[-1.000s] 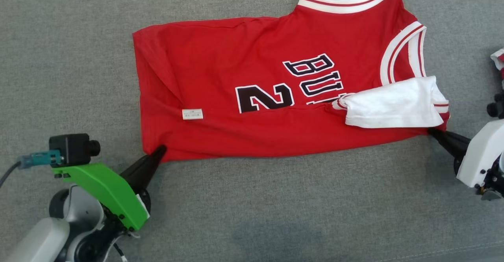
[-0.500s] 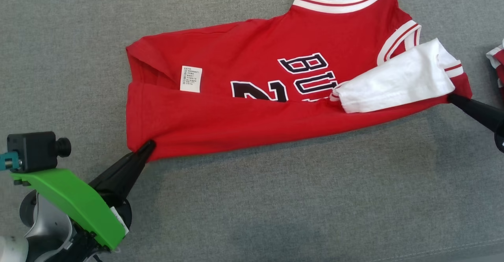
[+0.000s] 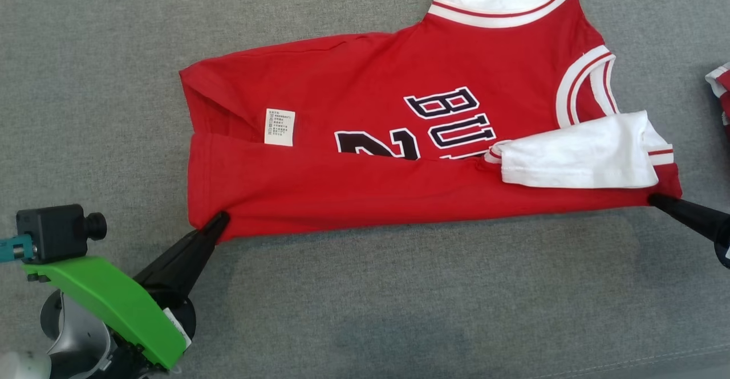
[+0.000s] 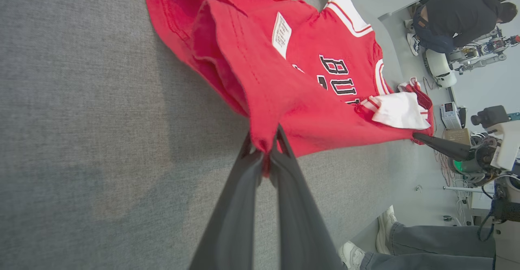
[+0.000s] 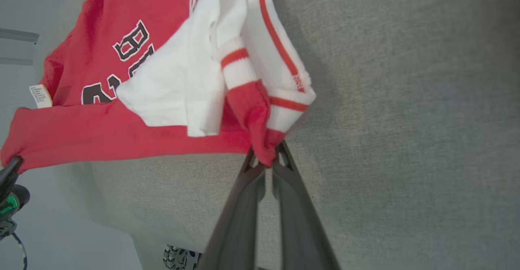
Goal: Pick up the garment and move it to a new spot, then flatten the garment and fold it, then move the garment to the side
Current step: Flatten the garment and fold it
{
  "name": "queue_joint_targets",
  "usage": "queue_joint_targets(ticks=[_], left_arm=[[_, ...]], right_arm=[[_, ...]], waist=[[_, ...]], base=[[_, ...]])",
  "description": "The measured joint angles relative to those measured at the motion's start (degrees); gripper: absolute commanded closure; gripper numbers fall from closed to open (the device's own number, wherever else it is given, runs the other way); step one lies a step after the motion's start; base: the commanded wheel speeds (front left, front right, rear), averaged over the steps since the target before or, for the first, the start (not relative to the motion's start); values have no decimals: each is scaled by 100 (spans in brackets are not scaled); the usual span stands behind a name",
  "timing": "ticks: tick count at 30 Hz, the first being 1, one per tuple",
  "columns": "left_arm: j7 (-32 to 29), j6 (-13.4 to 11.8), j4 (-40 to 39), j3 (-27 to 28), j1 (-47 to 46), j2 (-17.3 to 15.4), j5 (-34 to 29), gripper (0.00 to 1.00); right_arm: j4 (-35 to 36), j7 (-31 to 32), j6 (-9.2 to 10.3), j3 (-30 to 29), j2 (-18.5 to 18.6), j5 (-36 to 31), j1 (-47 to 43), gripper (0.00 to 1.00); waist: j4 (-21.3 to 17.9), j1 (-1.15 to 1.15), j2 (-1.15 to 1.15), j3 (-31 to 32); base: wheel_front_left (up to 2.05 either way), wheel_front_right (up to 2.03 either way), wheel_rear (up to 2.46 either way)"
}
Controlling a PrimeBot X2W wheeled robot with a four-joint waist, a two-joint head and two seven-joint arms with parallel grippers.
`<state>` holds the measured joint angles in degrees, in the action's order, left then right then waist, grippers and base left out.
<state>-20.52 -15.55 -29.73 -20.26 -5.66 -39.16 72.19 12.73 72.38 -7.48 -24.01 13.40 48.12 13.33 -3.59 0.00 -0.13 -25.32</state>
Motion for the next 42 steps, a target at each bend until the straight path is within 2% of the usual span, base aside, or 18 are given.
queue_joint_targets(ticks=[3,7,13,16,20,31,36,42], left_arm=[[-23,45,-41,2,33,-47,4,100],[-256,66,-82,16,8,-318,-4,100],[-617,73,-70,86,-303,-524,87,100],[-693,74,-29,134,-449,-533,163,100],[-747,90,67,153,-580,-512,269,100],[-713,192,214,105,-500,-397,379,100],[-470,202,241,14,-232,-299,243,100],[-82,250,215,-207,354,-121,11,100]], right_arm=[[82,168,0,-171,-140,-13,-75,100],[136,594,0,-470,-349,-183,65,100],[46,1492,0,-1213,-956,-783,975,100],[-68,1672,0,-1541,-1050,-1007,1451,100],[-606,1729,0,-1813,-1065,-859,1790,100],[-1014,1735,0,-1512,-1063,-524,1583,100],[-489,1735,0,-1258,-1060,-570,967,100],[129,1726,0,-1413,-1059,-710,369,100]], waist=[[-1,0,0,27],[-17,0,0,58],[-4,0,0,77],[33,0,0,65],[107,0,0,33],[164,0,0,-13],[136,0,0,-28],[137,0,0,-102]], base=[[0,0,0],[0,0,0],[0,0,0],[0,0,0],[0,0,0],[0,0,0],[0,0,0],[0,0,0]])
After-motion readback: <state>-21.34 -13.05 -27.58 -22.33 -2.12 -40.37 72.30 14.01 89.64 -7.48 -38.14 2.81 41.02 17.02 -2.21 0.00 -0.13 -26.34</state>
